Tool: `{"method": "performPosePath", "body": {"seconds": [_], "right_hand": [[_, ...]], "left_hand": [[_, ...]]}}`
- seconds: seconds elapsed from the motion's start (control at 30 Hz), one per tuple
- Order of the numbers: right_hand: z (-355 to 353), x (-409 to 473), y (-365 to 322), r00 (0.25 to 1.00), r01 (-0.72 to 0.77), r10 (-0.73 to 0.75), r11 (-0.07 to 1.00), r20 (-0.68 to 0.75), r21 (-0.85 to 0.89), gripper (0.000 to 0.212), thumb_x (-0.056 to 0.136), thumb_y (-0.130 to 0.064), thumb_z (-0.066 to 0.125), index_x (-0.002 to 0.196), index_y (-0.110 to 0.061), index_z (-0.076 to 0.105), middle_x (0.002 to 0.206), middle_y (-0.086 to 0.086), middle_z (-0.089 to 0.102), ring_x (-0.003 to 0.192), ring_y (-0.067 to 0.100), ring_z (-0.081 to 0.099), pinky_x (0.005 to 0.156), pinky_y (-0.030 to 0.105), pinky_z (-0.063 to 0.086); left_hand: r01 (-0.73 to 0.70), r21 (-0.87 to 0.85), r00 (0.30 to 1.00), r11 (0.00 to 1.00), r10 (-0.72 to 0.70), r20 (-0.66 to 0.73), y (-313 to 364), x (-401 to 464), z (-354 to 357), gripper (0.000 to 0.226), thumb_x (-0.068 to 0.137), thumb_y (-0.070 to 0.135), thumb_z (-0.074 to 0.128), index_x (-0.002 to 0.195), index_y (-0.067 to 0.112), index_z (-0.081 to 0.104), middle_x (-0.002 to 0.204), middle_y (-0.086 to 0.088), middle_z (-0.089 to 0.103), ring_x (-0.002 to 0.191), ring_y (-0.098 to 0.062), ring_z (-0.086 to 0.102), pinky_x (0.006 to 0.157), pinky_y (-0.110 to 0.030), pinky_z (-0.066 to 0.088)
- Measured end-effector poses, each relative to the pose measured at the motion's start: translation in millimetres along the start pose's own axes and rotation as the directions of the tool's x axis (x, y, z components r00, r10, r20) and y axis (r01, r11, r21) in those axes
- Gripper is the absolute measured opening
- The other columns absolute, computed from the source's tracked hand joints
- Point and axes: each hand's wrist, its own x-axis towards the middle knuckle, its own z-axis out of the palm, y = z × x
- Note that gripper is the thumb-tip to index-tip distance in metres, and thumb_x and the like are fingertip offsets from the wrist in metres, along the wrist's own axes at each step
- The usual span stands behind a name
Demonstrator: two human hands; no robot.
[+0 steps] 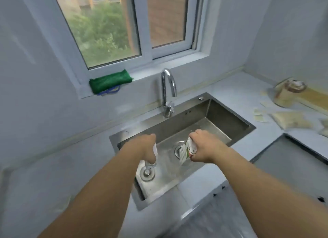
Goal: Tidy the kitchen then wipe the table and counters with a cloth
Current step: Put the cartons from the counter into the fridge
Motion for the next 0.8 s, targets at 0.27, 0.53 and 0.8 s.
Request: {"method": "performPosePath", "body": {"seconds": [0.27, 0.53, 0.8], "right_hand": [[26, -193, 181, 0.914, -0.396, 0.405, 0.904, -0.026, 0.161, 0.053, 0.073, -0.034, 0.066, 0.120, -0.019, 0.047, 0.116, 0.002, 0.046, 0.111, 0.023, 0.045, 0.088, 0.032, 0.043], [51, -377, 300, 0.703, -0.686, 0.711, 0.686, -0.023, 0.243, 0.050, 0.073, -0.031, 0.067, 0.119, -0.017, 0.050, 0.118, 0.005, 0.047, 0.114, 0.025, 0.046, 0.089, 0.028, 0.038], [77, -522, 386, 0.434, -0.851, 0.899, 0.391, 0.053, 0.350, 0.060, 0.073, -0.036, 0.072, 0.124, -0.017, 0.047, 0.122, 0.005, 0.048, 0.118, 0.025, 0.044, 0.096, 0.032, 0.039]], "left_hand": [[-0.329, 0.128, 0.944, 0.936, 0.322, 0.071, 252, 16, 17, 0.066, 0.075, 0.030, 0.073, 0.128, 0.015, 0.036, 0.123, -0.008, 0.053, 0.097, -0.029, 0.055, 0.074, -0.035, 0.046], [-0.653, 0.248, 0.756, 0.715, 0.632, 0.167, 481, 8, 54, 0.070, 0.067, 0.037, 0.077, 0.123, 0.019, 0.039, 0.113, -0.005, 0.057, 0.097, -0.027, 0.057, 0.079, -0.036, 0.050], [-0.838, 0.313, 0.539, 0.448, 0.769, 0.343, 685, -1, 103, 0.068, 0.064, 0.038, 0.079, 0.119, 0.020, 0.044, 0.114, -0.001, 0.058, 0.093, -0.024, 0.056, 0.077, -0.034, 0.050]]}}
